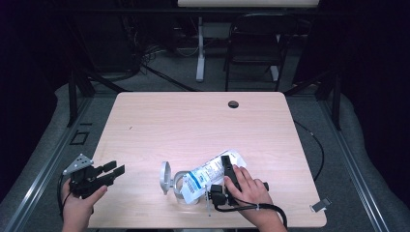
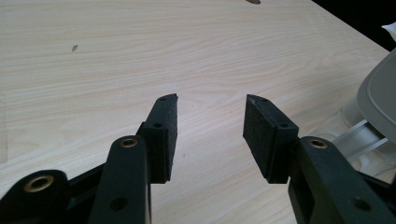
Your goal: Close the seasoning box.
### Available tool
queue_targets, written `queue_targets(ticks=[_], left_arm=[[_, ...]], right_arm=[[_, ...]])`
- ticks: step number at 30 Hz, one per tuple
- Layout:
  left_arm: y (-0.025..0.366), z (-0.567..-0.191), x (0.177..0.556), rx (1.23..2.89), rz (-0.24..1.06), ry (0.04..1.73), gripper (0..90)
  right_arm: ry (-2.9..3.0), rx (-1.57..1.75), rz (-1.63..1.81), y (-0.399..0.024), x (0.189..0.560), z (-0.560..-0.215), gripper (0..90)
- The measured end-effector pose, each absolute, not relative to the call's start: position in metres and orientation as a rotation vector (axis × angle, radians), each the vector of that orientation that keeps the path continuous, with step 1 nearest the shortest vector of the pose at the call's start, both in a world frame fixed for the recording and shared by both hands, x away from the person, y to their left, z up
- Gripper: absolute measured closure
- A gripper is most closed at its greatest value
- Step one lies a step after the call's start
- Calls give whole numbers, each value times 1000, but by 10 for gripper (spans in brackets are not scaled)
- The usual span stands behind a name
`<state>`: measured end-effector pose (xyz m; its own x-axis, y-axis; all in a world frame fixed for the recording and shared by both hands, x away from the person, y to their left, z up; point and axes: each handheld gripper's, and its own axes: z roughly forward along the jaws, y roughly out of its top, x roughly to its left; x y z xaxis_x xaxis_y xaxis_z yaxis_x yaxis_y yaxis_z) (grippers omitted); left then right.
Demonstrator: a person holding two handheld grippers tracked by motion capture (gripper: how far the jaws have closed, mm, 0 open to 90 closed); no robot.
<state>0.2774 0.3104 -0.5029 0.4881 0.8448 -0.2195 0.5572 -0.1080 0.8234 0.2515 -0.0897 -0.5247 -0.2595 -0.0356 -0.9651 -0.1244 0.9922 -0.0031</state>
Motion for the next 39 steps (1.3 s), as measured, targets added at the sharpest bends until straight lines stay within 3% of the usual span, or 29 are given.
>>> queue_targets(ticks=[39], left_arm=[[312,-502,278,1783,387,1183,556]], right_arm=[[1792,-144,26,-87,250,-522,456]])
